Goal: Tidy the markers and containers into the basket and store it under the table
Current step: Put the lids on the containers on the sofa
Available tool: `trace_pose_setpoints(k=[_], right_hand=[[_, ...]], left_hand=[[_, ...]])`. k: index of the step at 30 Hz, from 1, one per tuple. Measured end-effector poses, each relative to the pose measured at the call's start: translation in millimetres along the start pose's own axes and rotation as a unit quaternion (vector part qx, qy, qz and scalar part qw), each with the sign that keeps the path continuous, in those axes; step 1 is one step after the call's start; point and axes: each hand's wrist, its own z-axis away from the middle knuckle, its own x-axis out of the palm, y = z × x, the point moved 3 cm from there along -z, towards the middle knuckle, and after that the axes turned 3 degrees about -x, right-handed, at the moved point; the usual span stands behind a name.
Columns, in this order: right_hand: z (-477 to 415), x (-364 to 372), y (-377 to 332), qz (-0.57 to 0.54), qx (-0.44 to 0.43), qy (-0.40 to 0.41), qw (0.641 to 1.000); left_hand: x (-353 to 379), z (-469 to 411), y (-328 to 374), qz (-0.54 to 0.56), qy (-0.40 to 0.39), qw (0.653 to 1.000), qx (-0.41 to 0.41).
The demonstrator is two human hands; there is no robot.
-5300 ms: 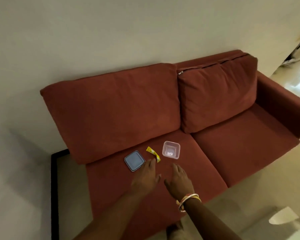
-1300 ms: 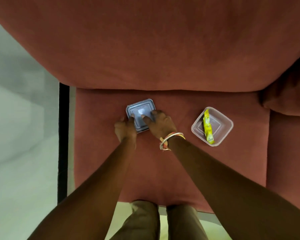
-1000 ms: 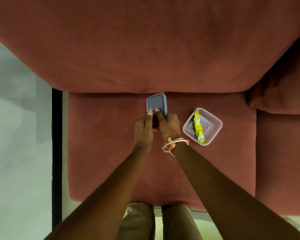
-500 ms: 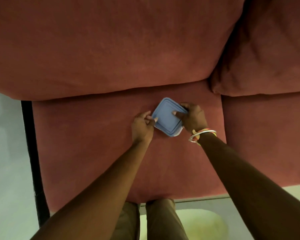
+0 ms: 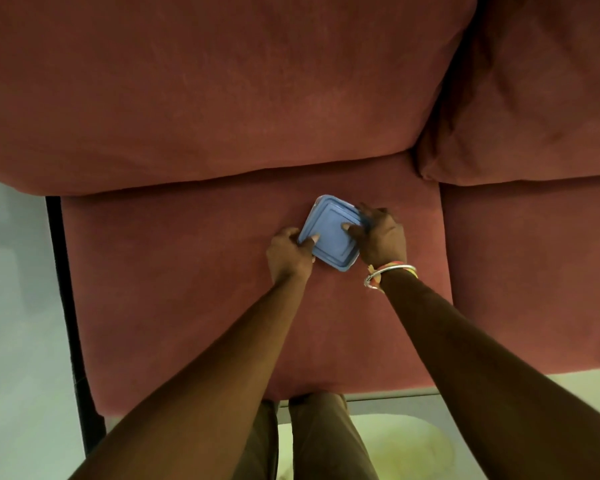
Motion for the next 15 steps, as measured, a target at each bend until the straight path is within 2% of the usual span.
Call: trace_pose_setpoints(k=[5,9,11,13,15], right_hand=[[-7.2,-1.2,0.0,0.003,0.000,-0.019,1.000],[-9.7,5.7,-0.1,-0.013,-0.018,-0.063,0.998],[-8.6,11.7,-0.3,-0.030,-0.004,-0.077,0.997],[-3.3,15.3,-1.9,-0.060,0.017,-0.085,0.994],[6.5,17.5,-3.6,-0.145,0.051,-0.078,0.985]], left_hand=[[0.9,-6.6,-6.4,0.107,0.016,0.993,-0.038],[-4.7,-10.8,-6.0,0.065,0.077,0.995,-0.009],[-4.9,-10.8,-6.7,0.069,0.105,0.992,-0.025],[-1.9,-6.6,-5.3,0.102,0.115,0.987,-0.056],[0.8,-4.2,-2.0,0.124,0.127,0.983,-0.040]])
